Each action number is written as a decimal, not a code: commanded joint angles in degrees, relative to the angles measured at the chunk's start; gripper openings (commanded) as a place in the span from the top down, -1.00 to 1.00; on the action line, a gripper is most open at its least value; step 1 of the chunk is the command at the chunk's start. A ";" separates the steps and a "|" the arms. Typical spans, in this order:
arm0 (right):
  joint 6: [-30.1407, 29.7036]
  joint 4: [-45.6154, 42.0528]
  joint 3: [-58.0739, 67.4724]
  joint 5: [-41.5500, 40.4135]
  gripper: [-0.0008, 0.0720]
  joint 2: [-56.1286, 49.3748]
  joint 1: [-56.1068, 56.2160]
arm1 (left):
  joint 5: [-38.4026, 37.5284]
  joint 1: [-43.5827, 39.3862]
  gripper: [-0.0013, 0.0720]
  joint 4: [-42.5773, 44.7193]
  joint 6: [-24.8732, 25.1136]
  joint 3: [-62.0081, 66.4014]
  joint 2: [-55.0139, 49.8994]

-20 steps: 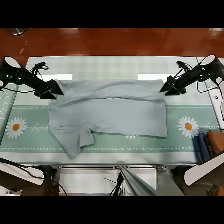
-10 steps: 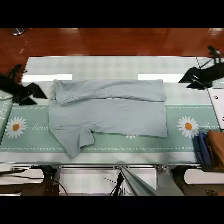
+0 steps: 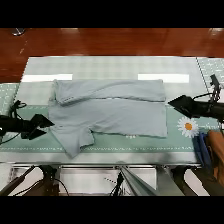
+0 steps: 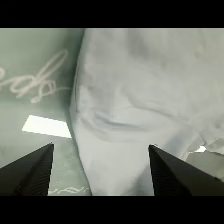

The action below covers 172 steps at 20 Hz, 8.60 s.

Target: Fold the shirts.

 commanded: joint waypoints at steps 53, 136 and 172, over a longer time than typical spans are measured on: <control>3.76 -6.49 36.89 1.40 0.90 -37.97 9.55 | 9.18 -18.84 0.91 -19.04 2.32 37.46 -29.59; 9.35 -2.10 17.59 16.46 0.90 16.15 7.74 | 7.56 -57.88 0.91 -16.46 -4.13 59.87 -34.36; 13.92 -30.99 57.66 21.99 -0.71 -31.45 37.38 | 8.11 -24.68 0.91 -4.79 -1.53 19.34 17.46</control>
